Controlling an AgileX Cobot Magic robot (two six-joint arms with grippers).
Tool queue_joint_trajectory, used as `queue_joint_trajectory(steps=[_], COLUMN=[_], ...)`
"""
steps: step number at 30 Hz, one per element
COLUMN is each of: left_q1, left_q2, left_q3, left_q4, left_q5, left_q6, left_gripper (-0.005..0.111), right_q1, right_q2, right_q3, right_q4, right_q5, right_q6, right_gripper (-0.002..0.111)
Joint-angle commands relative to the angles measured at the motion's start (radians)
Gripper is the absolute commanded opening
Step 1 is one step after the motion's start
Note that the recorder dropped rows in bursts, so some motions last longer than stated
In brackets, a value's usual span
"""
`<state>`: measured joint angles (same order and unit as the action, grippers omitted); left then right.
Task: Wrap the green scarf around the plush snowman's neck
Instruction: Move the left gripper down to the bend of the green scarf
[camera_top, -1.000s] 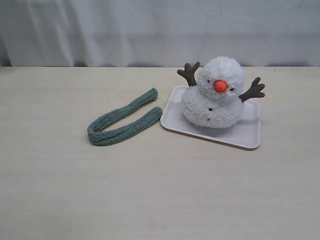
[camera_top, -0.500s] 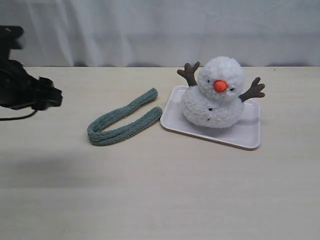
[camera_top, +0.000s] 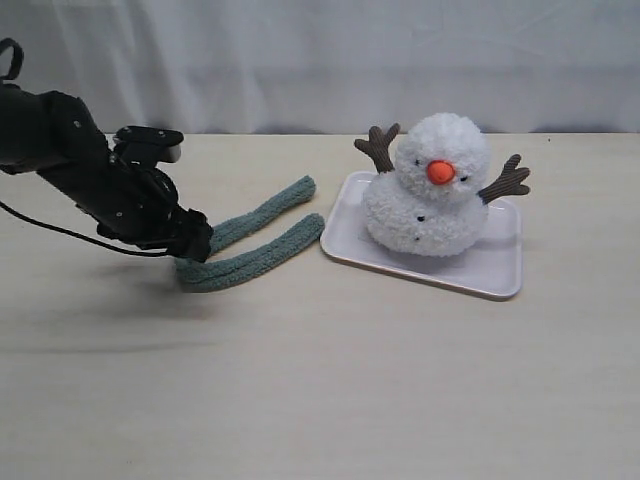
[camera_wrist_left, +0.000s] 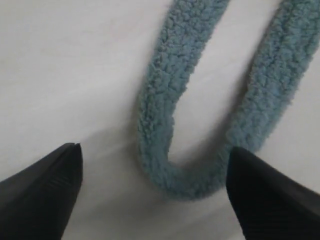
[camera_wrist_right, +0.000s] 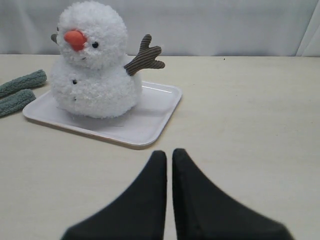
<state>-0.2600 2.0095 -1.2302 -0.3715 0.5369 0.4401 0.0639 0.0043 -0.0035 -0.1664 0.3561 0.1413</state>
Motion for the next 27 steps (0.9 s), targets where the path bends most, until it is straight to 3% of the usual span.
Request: queue_joint_trajectory(steps=[1,10,18,24,27], left_q1=[-0.02,-0.039,-0.051,-0.066,-0.066], left_q2=[0.058,0.088,0.183,0.197,0.197], left_q3=[-0.032,-0.032,-0.077,-0.08,-0.08], left_q4=[-0.017,-0.123,-0.121,-0.123,-0.12], left_q5=[-0.09,-0.269,-0.224,-0.276,-0.284], left_q6=[0.07,0.135,0.142,0.156,0.156], left_gripper=[0.074,0.074,0.074,0.074,0.066], right_q1=[-0.005,-0.005,-0.005,-0.005,-0.005], right_q2=[-0.004,-0.004,-0.004,-0.004,-0.004], right_q3=[0.004,0.004,0.004,0.004,0.004], right_q4=[0.002,0.002,0.002,0.002,0.002], right_q5=[-0.007,-0.007,-0.007,-0.007,-0.007], right_q6=[0.002,0.002,0.002,0.002,0.002], right_gripper=[0.004,0.004,0.004,0.004,0.004])
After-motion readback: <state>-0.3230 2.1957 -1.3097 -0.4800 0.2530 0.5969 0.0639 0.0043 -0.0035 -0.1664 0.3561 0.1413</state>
